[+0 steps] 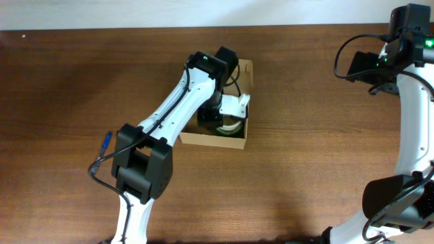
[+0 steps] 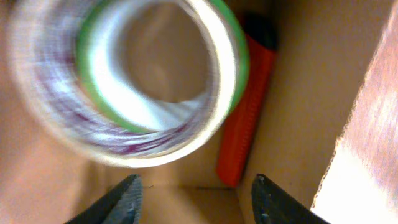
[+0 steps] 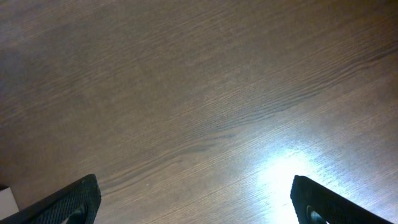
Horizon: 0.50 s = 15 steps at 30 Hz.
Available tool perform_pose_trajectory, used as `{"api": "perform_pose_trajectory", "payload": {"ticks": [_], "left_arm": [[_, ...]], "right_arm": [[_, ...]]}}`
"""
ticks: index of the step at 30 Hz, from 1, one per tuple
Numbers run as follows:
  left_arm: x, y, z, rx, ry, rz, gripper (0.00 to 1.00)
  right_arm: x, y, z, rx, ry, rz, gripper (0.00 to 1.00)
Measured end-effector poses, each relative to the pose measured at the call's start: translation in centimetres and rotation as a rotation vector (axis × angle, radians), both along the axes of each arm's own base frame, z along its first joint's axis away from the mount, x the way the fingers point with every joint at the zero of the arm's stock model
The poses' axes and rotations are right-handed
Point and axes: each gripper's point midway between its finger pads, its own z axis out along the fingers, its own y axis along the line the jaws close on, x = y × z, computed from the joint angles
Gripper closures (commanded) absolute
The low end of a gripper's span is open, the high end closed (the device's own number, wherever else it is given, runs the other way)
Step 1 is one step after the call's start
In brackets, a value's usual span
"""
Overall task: Pack container
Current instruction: 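Withdraw the left gripper and grasp the blue pen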
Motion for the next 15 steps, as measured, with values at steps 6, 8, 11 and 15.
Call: {"api": "perform_pose_trajectory", "payload": {"ticks": [6,8,11,15], "left_arm": [[3.7,-1.1,8.0,-0.115,-0.248,0.204,0.82],[4.7,-0.3,12.7,-0.16,-0.387,0.299,0.83],[4.6,2.1,19.1,-0.212,-0.55,0.419,0.83],[4.1,7.7,26.5,-0.291,-0.735,0.602,0.81]], "right_arm": [[0.0,0.0,0.0,0.0,0.0,0.0,0.01],[0.0,0.0,0.0,0.0,0.0,0.0,0.01],[0.0,0.0,0.0,0.0,0.0,0.0,0.01],[0.0,0.0,0.0,0.0,0.0,0.001,0.01]]}}
